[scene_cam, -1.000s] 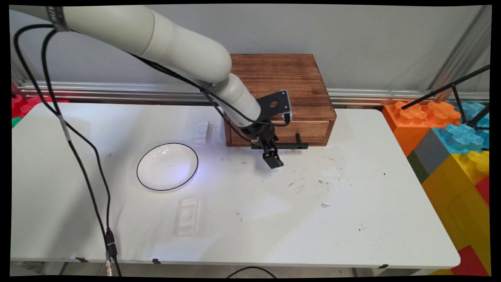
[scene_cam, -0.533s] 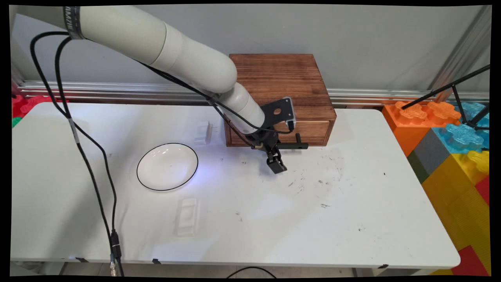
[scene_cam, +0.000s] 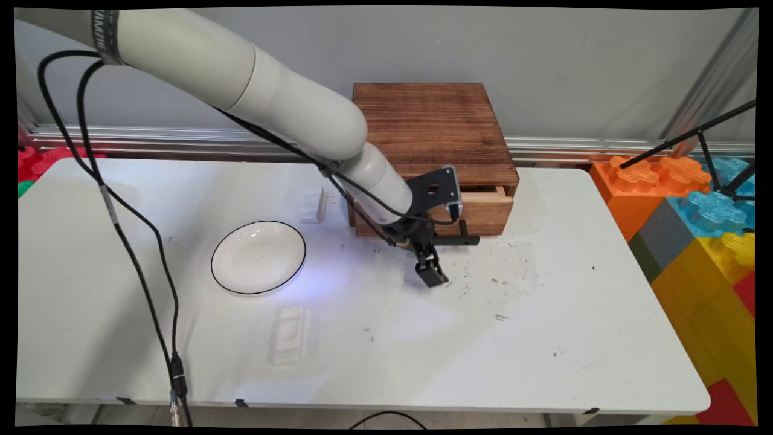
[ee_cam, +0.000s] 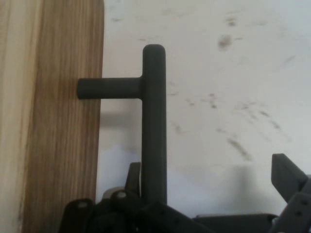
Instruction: Open the drawer
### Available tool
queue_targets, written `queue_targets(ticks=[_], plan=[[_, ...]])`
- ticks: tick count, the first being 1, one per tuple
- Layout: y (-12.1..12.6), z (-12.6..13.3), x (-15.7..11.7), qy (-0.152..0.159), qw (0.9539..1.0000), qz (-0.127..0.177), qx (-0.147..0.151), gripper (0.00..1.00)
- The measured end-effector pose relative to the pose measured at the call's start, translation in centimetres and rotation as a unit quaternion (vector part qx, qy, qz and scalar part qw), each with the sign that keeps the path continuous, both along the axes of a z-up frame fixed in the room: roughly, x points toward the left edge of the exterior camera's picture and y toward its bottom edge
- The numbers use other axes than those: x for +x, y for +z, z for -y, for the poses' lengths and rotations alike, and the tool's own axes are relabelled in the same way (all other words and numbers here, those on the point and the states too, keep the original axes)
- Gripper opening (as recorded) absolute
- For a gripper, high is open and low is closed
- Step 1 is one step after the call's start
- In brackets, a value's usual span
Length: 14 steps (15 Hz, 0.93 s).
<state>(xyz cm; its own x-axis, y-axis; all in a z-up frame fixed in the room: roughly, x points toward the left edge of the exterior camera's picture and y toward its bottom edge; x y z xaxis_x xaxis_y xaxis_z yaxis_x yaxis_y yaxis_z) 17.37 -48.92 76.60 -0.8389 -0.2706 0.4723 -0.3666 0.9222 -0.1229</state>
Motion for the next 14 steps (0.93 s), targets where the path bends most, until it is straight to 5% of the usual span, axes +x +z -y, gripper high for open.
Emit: queue_targets(ticks=[14], plan=[[0.5,-9.9,-1.9,-0.002,0.9992,-0.019,0.036,1.0]])
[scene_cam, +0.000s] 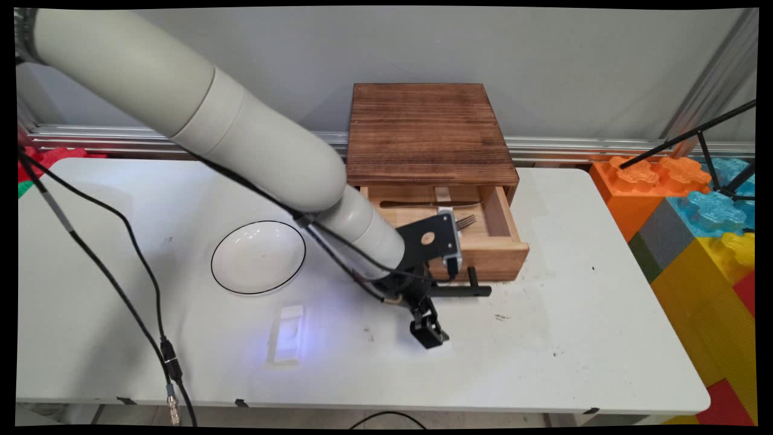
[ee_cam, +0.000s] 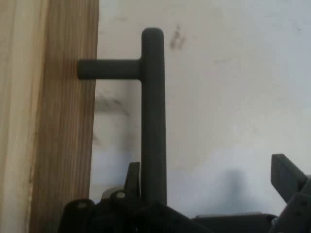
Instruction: Open the drawer
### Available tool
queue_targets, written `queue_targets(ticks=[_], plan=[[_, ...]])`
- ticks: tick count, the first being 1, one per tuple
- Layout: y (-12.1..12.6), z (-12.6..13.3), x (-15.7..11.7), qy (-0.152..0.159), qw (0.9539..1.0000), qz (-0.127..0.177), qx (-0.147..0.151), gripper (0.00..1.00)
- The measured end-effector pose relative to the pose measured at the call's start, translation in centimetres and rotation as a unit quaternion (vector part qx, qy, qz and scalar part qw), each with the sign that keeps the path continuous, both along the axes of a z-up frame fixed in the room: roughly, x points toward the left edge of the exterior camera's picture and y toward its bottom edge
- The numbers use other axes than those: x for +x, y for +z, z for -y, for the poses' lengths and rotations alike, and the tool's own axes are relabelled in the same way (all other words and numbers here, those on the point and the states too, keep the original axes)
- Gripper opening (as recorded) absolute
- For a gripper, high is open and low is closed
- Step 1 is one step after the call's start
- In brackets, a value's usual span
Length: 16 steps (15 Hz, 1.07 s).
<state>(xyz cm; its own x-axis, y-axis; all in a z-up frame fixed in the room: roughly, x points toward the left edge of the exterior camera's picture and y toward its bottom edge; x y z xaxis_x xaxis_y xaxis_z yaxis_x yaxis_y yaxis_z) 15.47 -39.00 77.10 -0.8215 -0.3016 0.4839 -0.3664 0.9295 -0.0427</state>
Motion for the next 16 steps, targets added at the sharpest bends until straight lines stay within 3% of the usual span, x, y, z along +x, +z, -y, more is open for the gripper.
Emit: queue_targets(ticks=[16], plan=[[0.5,-7.2,-1.4,0.008,0.999,-0.037,0.022,1.0]])
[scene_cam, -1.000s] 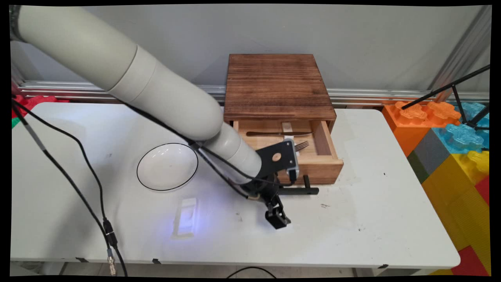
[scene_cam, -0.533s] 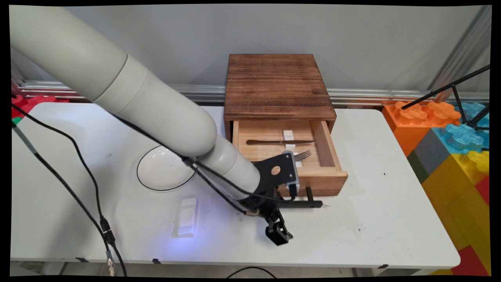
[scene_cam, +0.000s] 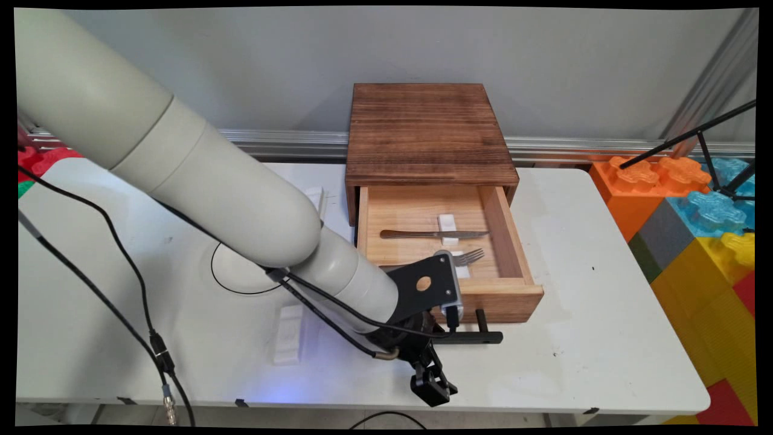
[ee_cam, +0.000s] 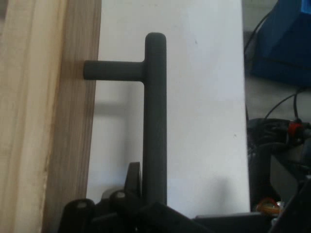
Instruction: Open the drawer
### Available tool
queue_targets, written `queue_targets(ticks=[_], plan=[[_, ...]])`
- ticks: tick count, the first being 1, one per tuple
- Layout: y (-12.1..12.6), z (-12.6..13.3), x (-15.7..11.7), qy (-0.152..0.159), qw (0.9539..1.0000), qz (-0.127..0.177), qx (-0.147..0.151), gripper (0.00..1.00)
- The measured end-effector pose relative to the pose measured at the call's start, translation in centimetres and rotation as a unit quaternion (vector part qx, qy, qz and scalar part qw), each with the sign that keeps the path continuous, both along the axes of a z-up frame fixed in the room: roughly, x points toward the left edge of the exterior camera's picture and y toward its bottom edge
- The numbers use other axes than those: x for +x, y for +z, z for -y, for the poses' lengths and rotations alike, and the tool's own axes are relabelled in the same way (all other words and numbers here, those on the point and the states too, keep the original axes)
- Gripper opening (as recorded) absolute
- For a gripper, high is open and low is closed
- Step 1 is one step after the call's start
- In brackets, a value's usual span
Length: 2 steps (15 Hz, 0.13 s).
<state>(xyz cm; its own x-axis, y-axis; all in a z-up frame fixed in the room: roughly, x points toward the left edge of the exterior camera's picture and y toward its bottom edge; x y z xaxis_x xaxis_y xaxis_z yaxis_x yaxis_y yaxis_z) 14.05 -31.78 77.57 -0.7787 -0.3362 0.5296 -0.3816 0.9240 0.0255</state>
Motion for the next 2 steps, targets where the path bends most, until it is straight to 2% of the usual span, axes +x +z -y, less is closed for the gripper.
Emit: queue_targets(ticks=[2], plan=[[0.45,-0.35,0.08,0.003,1.0,-0.006,-0.001,1.0]])
